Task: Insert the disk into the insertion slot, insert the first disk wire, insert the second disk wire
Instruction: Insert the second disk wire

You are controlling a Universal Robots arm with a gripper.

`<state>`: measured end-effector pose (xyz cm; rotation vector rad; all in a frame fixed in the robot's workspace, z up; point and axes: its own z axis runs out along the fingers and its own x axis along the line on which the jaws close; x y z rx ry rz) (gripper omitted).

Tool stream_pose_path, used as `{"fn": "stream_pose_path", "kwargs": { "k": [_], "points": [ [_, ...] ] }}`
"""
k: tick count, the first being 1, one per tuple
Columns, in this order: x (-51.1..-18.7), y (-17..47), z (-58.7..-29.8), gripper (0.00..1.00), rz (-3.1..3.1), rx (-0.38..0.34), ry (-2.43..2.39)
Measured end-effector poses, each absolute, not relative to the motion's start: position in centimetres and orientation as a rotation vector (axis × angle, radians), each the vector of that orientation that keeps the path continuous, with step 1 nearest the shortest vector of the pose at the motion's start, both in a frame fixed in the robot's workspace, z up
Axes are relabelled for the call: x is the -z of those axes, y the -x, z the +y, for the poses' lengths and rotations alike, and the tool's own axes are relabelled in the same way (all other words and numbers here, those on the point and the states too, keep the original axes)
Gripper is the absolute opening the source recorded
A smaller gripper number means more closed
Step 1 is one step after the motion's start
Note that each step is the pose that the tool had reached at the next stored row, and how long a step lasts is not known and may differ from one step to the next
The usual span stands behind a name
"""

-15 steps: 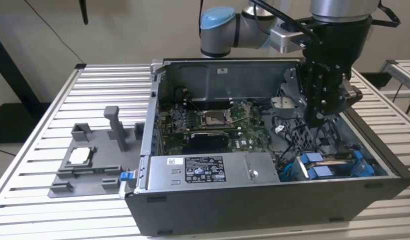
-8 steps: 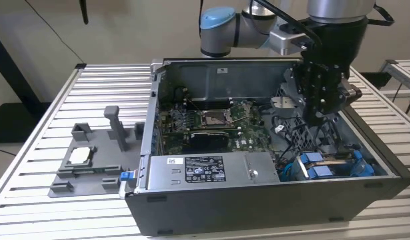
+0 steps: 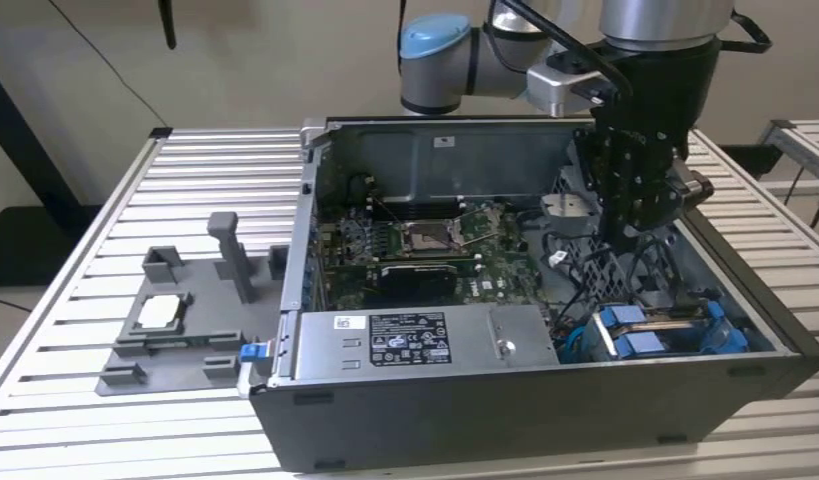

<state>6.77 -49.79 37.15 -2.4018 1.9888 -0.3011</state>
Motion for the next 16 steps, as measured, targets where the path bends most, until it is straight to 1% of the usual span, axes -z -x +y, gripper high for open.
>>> {"fn": "stream_pose_path", "kwargs": {
  "k": [9, 16],
  "points": [
    [-37.0, -5.6, -49.8, 0.27, 1.959, 0.326, 2.405],
    [-36.9, -5.0, -49.6, 0.27, 1.958, 0.387, 2.407]
  ]
}}
